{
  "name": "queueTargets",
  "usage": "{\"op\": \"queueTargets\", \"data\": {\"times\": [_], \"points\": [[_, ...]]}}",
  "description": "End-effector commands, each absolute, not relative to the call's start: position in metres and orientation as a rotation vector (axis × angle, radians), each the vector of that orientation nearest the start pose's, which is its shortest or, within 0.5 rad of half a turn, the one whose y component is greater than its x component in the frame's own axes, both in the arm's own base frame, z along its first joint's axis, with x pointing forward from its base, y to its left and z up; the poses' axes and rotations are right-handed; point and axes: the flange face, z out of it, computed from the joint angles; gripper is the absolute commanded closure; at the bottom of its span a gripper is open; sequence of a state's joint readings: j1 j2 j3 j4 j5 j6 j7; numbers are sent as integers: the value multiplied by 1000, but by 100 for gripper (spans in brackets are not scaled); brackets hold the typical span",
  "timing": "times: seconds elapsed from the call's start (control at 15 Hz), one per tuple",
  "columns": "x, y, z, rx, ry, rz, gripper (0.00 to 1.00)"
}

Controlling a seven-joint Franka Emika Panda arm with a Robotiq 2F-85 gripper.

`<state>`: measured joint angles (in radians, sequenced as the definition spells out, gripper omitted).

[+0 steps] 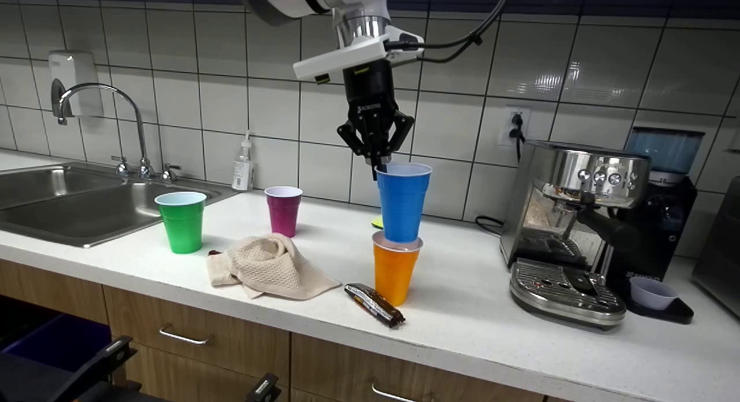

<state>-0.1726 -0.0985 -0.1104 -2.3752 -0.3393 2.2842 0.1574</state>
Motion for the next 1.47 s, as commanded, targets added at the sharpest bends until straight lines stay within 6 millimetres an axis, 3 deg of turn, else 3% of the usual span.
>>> {"op": "queueTargets", "data": {"times": [0.0, 1.4], "points": [[477, -150, 362, -3379, 394, 11, 99], [503, -143, 313, -3360, 356, 137, 99]]}}
